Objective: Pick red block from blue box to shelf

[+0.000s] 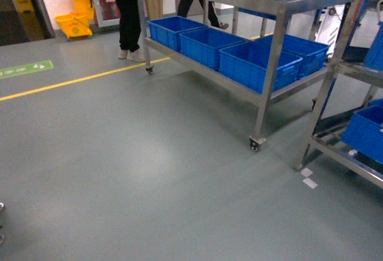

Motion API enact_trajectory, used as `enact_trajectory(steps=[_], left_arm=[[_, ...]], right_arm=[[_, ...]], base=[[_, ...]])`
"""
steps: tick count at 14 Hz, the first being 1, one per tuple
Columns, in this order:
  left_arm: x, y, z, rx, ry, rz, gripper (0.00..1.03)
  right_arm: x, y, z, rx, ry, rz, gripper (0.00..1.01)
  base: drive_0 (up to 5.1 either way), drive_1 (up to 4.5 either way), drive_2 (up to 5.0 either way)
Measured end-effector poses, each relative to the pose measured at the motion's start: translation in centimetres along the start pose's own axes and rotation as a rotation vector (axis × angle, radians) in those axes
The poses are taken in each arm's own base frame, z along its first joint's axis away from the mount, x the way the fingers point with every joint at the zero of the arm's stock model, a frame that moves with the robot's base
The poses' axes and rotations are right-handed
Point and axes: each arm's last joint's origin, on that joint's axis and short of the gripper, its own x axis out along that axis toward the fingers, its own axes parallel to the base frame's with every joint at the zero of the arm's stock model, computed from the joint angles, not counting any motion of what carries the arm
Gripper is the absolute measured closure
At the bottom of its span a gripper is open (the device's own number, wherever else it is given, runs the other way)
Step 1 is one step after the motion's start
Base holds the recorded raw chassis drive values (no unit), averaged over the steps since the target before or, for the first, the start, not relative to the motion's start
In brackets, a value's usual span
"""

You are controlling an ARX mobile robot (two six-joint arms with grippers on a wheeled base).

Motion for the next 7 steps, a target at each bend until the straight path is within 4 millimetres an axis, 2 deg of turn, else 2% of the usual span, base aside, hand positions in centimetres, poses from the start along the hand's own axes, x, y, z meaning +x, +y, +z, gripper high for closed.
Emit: enact_trajectory(steps=[7], left_arm=[[0.0, 0.0, 0.0, 0.0, 0.0, 0.0, 0.05]], right_arm=[[0.0, 0.0, 0.01, 0.0, 0.0, 0.0, 0.73]], base=[[-1.5, -1.47, -1.5]])
